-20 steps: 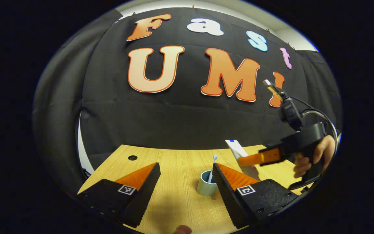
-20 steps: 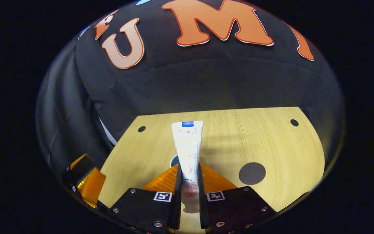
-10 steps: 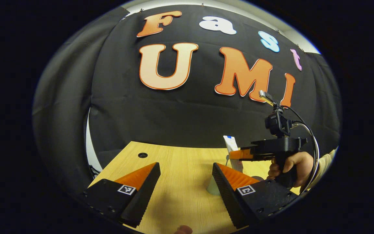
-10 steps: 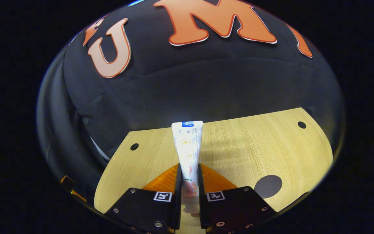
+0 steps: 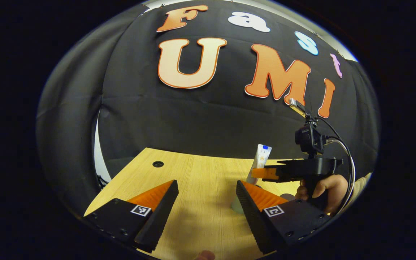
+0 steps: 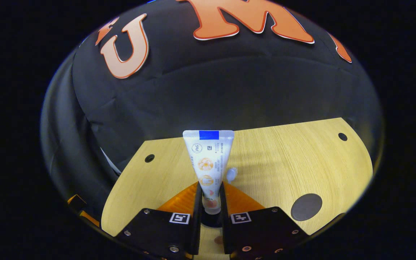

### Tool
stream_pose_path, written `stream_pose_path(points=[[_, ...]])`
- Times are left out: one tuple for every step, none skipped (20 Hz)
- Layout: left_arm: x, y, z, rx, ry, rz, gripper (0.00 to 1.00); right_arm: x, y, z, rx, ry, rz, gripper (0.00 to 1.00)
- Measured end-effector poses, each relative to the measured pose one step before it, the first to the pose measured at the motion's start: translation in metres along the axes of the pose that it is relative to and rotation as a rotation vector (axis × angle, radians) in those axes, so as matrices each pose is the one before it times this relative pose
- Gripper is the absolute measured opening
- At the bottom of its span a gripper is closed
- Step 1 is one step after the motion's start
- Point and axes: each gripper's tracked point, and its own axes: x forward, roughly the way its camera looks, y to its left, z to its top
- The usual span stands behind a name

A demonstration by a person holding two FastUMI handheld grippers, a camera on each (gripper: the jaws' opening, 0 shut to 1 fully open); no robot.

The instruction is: Put the toothbrush and toothpaste on the desktop into the cup, then pick up the cup and place it on the coaster on the desktop.

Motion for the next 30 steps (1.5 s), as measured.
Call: stream_pose_path(points=[[0.00226, -0.00231, -0.00129, -0.00075, 0.00223, -0.00345, 0.97, -0.00204, -0.00044, -0.00433, -0.00168, 0.00792, 0.00065, 0.27], [0.00054, -0.00276, -0.00186, 0.00209, 0.00388, -0.00158, 0.97, -0.00436, -0.00053, -0.00322, -0.00383, 0.00198, 0.00184, 0.27], [0.00198, -0.00260, -0.00236, 0.00200, 0.00546, -0.00324, 0.97, -0.00263, -0.00149, -0.00433, -0.00704, 0.00746, 0.00313, 0.27], [0.00013, -0.00341, -0.00234, -0.00013, 0.00389, -0.00883, 0.97, -0.00450, 0.00000, -0.00363, -0.00737, 0.00658, 0.00270, 0.27], [-0.00128, -0.00355, -0.00325, 0.00095, 0.00413, -0.00625, 0.97, -0.00620, -0.00127, -0.00134, -0.00874, -0.00115, -0.00234, 0.29], [-0.00005, -0.00399, -0.00105, 0.00224, 0.00194, -0.00359, 0.97, -0.00590, 0.00079, -0.00034, -0.00488, -0.00401, 0.00869, 0.31], [0.00108, -0.00404, -0.00194, 0.00065, 0.00189, -0.00471, 0.97, -0.00897, -0.00008, 0.00196, -0.01446, -0.00934, -0.00120, 0.33], [-0.00041, -0.00347, -0.00116, -0.00280, 0.00098, -0.00505, 0.97, -0.00899, -0.00113, 0.00257, -0.01926, -0.01378, -0.00357, 0.33], [0.00015, -0.00399, -0.00146, -0.00320, 0.00132, -0.00600, 0.97, -0.00926, 0.00018, 0.00362, -0.01433, -0.01434, 0.00466, 0.39], [0.00096, -0.00458, -0.00238, -0.00102, 0.00517, -0.00628, 0.97, -0.01184, 0.00068, 0.00390, -0.01509, -0.01694, 0.00659, 0.41], [0.00099, -0.00288, -0.00319, 0.00189, 0.00438, -0.00043, 0.97, -0.01178, -0.00091, 0.00422, -0.01964, -0.01568, -0.00167, 0.46], [0.00165, -0.00403, -0.00399, 0.00185, 0.00951, -0.00470, 0.97, -0.01107, -0.00086, 0.00453, -0.01938, -0.01726, 0.00028, 0.47], [0.00171, -0.00566, -0.00553, 0.00170, 0.01425, -0.00898, 0.97, -0.01145, 0.00076, 0.00528, -0.01267, -0.01318, 0.00772, 0.49], [0.00201, -0.00539, -0.00398, 0.00062, 0.01074, -0.00870, 0.97, -0.01205, -0.00166, 0.00325, -0.01120, -0.01125, 0.00148, 0.52], [0.00303, -0.00691, -0.00338, 0.00144, 0.00948, -0.00880, 0.97, -0.01261, -0.00323, 0.00426, -0.01098, -0.01399, -0.00407, 0.55], [0.00251, -0.00743, -0.00279, 0.00107, 0.00905, -0.01106, 0.97, -0.01214, -0.00359, 0.00506, -0.00780, -0.01695, -0.00150, 0.56], [0.00257, -0.00471, -0.00371, 0.00232, 0.00991, -0.00727, 0.97, -0.01195, -0.00391, 0.00465, -0.00584, -0.01489, -0.00360, 0.59], [0.00326, -0.00611, -0.00265, 0.00304, 0.01019, -0.01145, 0.97, -0.01526, -0.00515, 0.00545, -0.00091, -0.01672, -0.01251, 0.62], [0.00420, -0.00642, -0.00221, 0.00159, 0.00736, -0.00890, 0.97, -0.01240, -0.00372, 0.00632, 0.00252, -0.01794, -0.00188, 0.66], [0.00413, -0.00321, -0.00255, 0.00066, 0.01306, 0.00050, 0.97, -0.01129, -0.00358, 0.00450, 0.00183, -0.01447, -0.00248, 0.68], [0.00418, -0.00056, -0.00266, -0.00185, 0.01187, 0.00257, 0.97, -0.01163, -0.00542, 0.00432, 0.00023, -0.01400, -0.01166, 0.74], [0.00445, -0.00234, -0.00236, -0.00291, 0.01642, 0.00048, 0.97, -0.01211, -0.00468, 0.00642, 0.00492, -0.01783, -0.00369, 0.77], [0.00337, -0.00307, -0.00122, -0.00080, 0.01217, 0.00047, 0.97, -0.01053, -0.00535, 0.00717, 0.00362, -0.01733, -0.00221, 0.80], [0.00342, -0.00327, 0.00035, 0.00570, 0.00865, 0.00116, 0.97, -0.01003, -0.00564, 0.00490, 0.00111, -0.01567, -0.00748, 0.82], [0.00536, -0.00055, 0.00199, 0.00780, 0.00139, 0.00853, 0.97, -0.00932, -0.00719, 0.00378, -0.00008, -0.01299, -0.00695, 0.85], [0.00438, -0.00230, 0.00096, 0.00528, 0.00436, 0.00533, 0.97, -0.01058, -0.00749, 0.00475, -0.00114, -0.01305, -0.00597, 0.86], [0.00465, -0.00173, -0.00044, 0.00387, 0.00988, 0.00529, 0.97, -0.00886, -0.00841, 0.00401, -0.00260, -0.01166, -0.01053, 0.91], [0.00656, -0.00241, -0.00165, -0.00138, 0.01575, 0.00503, 0.97, -0.00932, -0.01106, 0.00184, -0.00472, -0.00891, -0.01692, 0.93], [0.00704, -0.00106, -0.00475, -0.00277, 0.02730, 0.01116, 0.97, -0.00868, -0.01090, 0.00176, -0.00235, -0.00687, -0.01665, 0.97], [0.00690, -0.00221, -0.00430, -0.00414, 0.02826, 0.01020, 0.97, -0.00805, -0.00913, -0.00101, 0.00047, -0.00318, -0.01353, 0.97]])
